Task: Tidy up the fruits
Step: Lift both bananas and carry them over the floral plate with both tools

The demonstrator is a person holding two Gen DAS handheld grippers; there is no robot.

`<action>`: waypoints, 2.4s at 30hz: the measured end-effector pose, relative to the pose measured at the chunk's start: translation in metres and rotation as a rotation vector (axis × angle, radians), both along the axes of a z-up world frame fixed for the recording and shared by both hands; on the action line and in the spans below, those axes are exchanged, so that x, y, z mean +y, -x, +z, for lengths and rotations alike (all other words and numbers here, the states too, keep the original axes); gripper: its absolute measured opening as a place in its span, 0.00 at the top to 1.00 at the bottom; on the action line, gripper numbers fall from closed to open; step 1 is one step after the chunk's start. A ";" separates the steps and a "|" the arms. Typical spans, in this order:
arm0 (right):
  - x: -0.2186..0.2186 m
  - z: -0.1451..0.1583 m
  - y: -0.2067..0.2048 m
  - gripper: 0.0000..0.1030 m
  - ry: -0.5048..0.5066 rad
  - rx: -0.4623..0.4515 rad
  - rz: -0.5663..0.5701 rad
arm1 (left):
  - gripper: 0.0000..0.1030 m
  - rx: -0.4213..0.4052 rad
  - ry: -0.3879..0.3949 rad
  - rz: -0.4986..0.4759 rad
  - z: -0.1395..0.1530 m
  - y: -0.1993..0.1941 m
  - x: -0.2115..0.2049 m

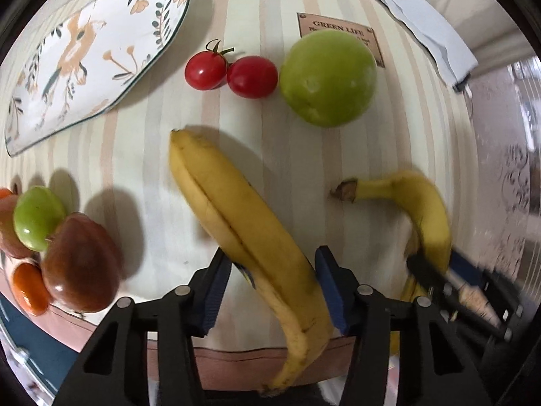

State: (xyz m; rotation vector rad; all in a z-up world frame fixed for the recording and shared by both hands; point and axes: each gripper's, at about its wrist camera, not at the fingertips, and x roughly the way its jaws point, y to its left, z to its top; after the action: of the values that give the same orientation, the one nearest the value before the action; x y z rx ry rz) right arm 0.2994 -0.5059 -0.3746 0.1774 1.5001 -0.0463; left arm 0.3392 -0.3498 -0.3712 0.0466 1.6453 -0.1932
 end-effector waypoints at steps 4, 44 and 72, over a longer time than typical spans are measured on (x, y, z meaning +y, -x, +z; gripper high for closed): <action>0.010 -0.001 0.008 0.60 -0.037 0.019 -0.003 | 0.60 -0.017 -0.048 -0.095 0.007 0.013 0.003; 0.012 0.107 0.007 0.62 -0.209 -0.209 0.010 | 0.66 -0.240 0.188 -0.046 0.139 -0.003 0.046; 0.197 0.055 -0.206 0.62 -0.391 -0.015 -0.113 | 0.66 0.034 0.263 0.001 0.079 -0.197 0.218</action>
State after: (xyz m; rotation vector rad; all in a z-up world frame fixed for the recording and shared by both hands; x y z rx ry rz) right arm 0.5054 -0.3091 -0.3199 0.5753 1.4712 0.1587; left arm 0.5357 -0.1314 -0.2919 -0.1586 1.6412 -0.4098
